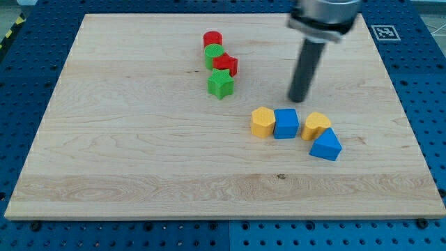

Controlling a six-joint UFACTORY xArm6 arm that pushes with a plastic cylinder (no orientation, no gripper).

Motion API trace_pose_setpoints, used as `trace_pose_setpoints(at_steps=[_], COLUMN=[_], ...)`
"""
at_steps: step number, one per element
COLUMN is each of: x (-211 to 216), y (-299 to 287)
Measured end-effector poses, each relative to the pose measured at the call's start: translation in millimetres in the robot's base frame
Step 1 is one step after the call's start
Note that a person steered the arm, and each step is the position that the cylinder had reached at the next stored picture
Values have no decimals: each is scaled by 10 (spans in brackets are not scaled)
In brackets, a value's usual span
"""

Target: Slide the green star down and left

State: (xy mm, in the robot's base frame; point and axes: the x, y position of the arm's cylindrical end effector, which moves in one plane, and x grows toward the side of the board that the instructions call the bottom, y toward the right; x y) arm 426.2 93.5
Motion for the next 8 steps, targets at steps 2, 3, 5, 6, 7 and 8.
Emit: trace_pose_setpoints(at_steps=[2, 3, 5, 6, 7, 8], x=[78, 26, -426, -426, -426, -290], y=[-1628, -2250, -2065, -1509, -960, -666])
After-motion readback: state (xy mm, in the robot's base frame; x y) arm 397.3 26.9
